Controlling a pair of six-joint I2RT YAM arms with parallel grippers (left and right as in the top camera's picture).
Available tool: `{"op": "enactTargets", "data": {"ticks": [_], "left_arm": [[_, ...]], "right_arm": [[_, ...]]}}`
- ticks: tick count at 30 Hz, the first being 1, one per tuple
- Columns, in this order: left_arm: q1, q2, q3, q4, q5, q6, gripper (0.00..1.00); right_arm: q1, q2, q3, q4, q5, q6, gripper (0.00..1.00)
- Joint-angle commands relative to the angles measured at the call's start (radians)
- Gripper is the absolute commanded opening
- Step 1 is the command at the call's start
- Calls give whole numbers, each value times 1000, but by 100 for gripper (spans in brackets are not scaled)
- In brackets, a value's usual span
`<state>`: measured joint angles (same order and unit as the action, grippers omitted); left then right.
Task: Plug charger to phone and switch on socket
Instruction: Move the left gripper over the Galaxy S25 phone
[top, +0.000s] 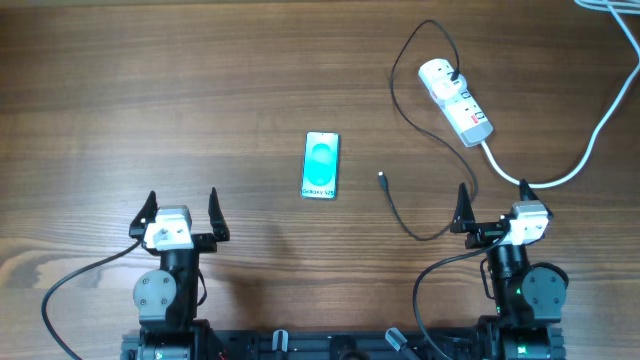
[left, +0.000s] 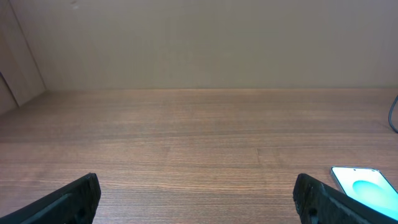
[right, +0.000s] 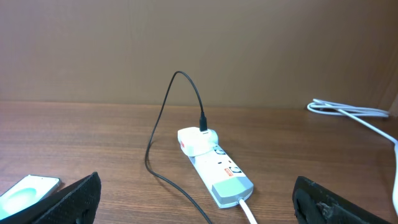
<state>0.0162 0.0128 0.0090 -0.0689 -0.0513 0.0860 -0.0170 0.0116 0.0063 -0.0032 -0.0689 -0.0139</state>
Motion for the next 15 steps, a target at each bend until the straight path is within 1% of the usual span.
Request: {"op": "enactTargets", "data": {"ticks": [1, 15], "left_arm": [[8, -6, -3, -3, 9, 14, 100], [8, -6, -3, -3, 9, 14, 100]], "right_arm": [[-4, 5, -1, 4, 16, -12, 100], [-4, 5, -1, 4, 16, -12, 100]]}}
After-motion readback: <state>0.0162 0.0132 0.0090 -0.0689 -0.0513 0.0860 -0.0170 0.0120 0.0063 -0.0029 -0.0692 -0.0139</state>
